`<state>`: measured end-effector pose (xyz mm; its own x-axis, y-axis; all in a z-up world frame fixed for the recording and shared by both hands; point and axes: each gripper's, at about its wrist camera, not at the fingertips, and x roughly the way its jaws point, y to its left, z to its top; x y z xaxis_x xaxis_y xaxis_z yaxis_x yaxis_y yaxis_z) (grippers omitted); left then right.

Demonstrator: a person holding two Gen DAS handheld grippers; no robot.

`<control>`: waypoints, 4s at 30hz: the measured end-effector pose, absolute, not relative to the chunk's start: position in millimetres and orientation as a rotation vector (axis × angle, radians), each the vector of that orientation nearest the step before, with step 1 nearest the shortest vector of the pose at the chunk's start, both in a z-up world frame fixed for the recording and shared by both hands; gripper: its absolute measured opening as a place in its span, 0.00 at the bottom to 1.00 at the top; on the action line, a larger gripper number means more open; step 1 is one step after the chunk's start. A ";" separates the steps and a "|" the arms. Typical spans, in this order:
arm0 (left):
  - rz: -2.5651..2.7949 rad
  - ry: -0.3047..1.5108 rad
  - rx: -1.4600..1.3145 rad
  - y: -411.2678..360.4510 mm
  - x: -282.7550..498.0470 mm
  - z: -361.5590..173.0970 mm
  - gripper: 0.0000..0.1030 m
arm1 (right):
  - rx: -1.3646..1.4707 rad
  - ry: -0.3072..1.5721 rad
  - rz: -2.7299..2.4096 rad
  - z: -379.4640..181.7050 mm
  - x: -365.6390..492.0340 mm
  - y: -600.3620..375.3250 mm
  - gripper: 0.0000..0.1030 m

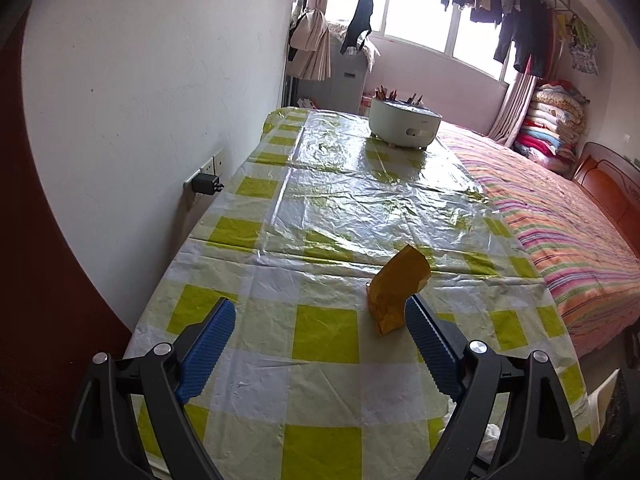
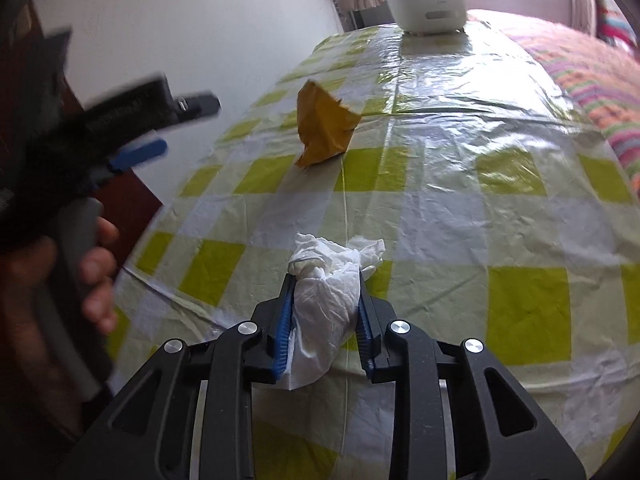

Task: Collect trash
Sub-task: 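Grasp the orange snack wrapper with the left tool while the right tool holds the tissue, then carry the tissue and snack wrapper over the cream bin, then lower the snack wrapper into the cream bin and open the left tool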

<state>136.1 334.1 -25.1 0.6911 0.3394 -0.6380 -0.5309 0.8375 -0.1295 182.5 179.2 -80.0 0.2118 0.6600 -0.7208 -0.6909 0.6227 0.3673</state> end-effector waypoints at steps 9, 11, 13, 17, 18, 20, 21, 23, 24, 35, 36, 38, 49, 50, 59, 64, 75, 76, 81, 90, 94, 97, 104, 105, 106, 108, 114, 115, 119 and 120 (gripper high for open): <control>0.468 0.701 -0.297 323.8 174.0 -40.9 0.82 | 0.154 0.957 0.936 -59.1 191.3 119.8 0.25; 0.461 0.718 -0.277 318.4 186.4 -45.6 0.82 | 0.168 0.944 0.938 -54.6 189.9 111.3 0.25; 0.450 0.730 -0.253 312.2 198.5 -49.8 0.82 | 0.176 0.930 0.935 -50.6 189.4 105.1 0.25; 0.433 0.761 -0.229 305.1 217.4 -57.2 0.82 | 0.196 0.910 0.934 -46.2 189.9 97.5 0.25; 0.429 0.766 -0.228 304.4 221.8 -59.0 0.82 | 0.200 0.906 0.934 -45.4 190.8 96.5 0.25; 0.435 0.786 -0.226 305.6 231.7 -65.0 0.82 | 0.204 0.902 0.938 -44.6 191.0 95.7 0.25; 0.434 0.794 -0.233 307.3 236.2 -68.5 0.82 | 0.208 0.901 0.939 -44.0 191.1 94.7 0.25; 0.431 0.814 -0.255 311.5 243.2 -74.9 0.82 | 0.215 0.904 0.947 -45.8 191.5 95.1 0.25; 0.432 0.819 -0.268 313.3 245.5 -77.4 0.82 | 0.214 0.902 0.946 -45.2 191.3 94.6 0.25; 0.465 0.837 -0.271 317.7 259.6 -93.2 0.50 | 0.229 0.891 0.940 -44.4 191.5 79.3 0.25; 0.466 0.842 -0.271 317.7 259.9 -94.0 0.43 | 0.231 0.888 0.940 -43.3 191.5 77.6 0.25; 0.458 0.834 -0.277 317.2 258.1 -93.1 0.36 | 0.234 0.880 0.936 -40.7 191.1 73.6 0.25; 0.439 0.693 -0.118 267.6 231.6 -48.8 0.32 | 0.265 0.826 0.887 -30.1 194.4 46.0 0.25; 0.428 0.683 -0.109 261.5 228.6 -44.4 0.32 | 0.267 0.819 0.879 -29.0 195.3 42.1 0.25; 0.333 0.648 -0.068 212.3 207.3 -25.9 0.32 | 0.299 0.782 0.798 -27.7 202.4 -0.1 0.25; 0.278 0.651 -0.061 188.4 202.6 -25.4 0.32 | 0.310 0.761 0.755 -27.4 202.4 -20.5 0.25; 0.161 0.641 0.001 121.4 199.0 -22.2 0.32 | 0.345 0.731 0.636 -37.7 202.2 -81.1 0.25; 0.151 0.639 0.011 114.6 199.2 -21.7 0.32 | 0.355 0.733 0.623 -40.9 202.8 -88.7 0.25; 0.108 0.633 0.042 85.3 200.8 -19.2 0.32 | 0.397 0.729 0.562 -48.0 200.7 -120.6 0.25; 0.035 0.623 0.092 38.3 203.6 -15.8 0.32 | 0.405 0.692 0.458 -46.9 194.5 -163.4 0.25; 0.002 0.633 0.113 20.0 205.2 -18.1 0.32 | 0.419 0.681 0.412 -50.0 191.8 -178.7 0.25; -0.014 0.634 0.125 9.7 205.8 -18.9 0.32 | 0.434 0.672 0.391 -49.7 186.7 -188.4 0.26; -0.063 0.640 0.126 -7.8 205.3 -20.4 0.32 | 0.389 0.632 0.331 -45.9 177.8 -189.2 0.27; -0.069 0.638 0.129 -10.9 205.0 -20.7 0.32 | 0.391 0.630 0.328 -45.9 177.5 -189.8 0.28; -0.076 0.640 0.130 -13.0 204.8 -20.9 0.32 | 0.390 0.626 0.322 -45.8 177.6 -190.7 0.28; -0.089 0.644 0.129 -17.1 204.3 -21.4 0.32 | 0.388 0.618 0.302 -45.1 176.5 -193.8 0.29; -0.118 0.640 0.145 -29.8 200.4 -21.3 0.32 | 0.392 0.584 0.271 -39.0 169.2 -197.3 0.32; -0.125 0.642 0.149 -31.9 199.7 -21.7 0.32 | 0.394 0.582 0.269 -38.8 168.7 -197.3 0.34; -0.136 0.648 0.152 -35.7 198.1 -23.6 0.32 | 0.402 0.581 0.250 -41.9 168.3 -197.5 0.53; -0.139 0.651 0.152 -36.9 197.8 -24.3 0.32 | 0.405 0.572 0.238 -41.6 166.6 -200.8 0.57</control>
